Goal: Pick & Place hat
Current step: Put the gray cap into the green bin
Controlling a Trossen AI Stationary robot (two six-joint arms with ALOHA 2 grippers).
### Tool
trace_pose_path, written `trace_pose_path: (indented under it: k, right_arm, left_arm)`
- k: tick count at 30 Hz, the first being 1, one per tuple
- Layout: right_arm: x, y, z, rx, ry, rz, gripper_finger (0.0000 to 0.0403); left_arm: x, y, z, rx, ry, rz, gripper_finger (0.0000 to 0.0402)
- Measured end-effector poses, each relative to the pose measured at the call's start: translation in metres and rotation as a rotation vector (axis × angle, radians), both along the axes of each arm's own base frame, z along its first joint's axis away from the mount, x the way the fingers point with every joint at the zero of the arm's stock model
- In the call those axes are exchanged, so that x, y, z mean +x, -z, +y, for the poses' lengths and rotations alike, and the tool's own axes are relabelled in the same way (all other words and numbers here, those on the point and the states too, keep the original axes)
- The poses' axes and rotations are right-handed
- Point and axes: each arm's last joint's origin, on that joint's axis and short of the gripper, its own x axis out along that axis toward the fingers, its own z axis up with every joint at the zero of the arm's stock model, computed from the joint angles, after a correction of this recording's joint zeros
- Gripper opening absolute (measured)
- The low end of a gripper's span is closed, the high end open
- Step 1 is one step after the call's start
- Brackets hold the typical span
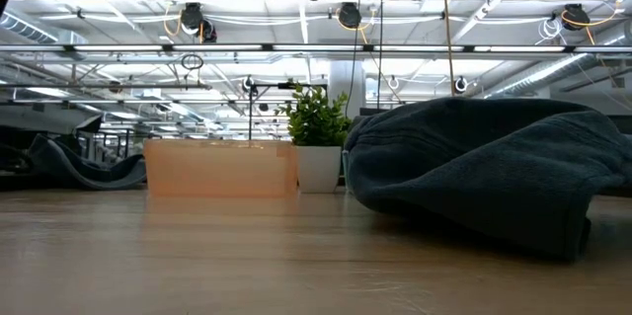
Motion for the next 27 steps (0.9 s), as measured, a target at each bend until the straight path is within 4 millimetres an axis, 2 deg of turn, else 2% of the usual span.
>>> trace_pose_path:
  k: [5, 11, 15, 21, 27]
  right_arm:
    - [-0.004, -0.002, -0.002, -0.045, 0.023, -0.002, 0.0001]
    - [-0.02, -0.011, -0.007, -0.072, 0.033, -0.006, 0.0]
    - [-0.032, -0.017, -0.01, -0.099, 0.063, -0.003, 0.0]
    - [-0.051, -0.025, -0.016, -0.131, 0.101, 0.007, 0.0]
    - [-0.073, -0.037, -0.021, -0.16, 0.129, -0.015, 0.0]
  left_arm:
    - [0.0, 0.0, 0.001, -0.014, -0.024, -0.001, 0.0022]
    - [-0.001, -0.006, 0.002, -0.053, -0.068, -0.047, 0.0076]
    - [-0.003, -0.02, 0.007, -0.111, -0.072, -0.137, 0.0132]
    - [-0.017, -0.046, 0.016, -0.198, -0.073, -0.275, 0.0214]
    - [-0.035, -0.065, 0.022, -0.2, -0.072, -0.35, 0.0257]
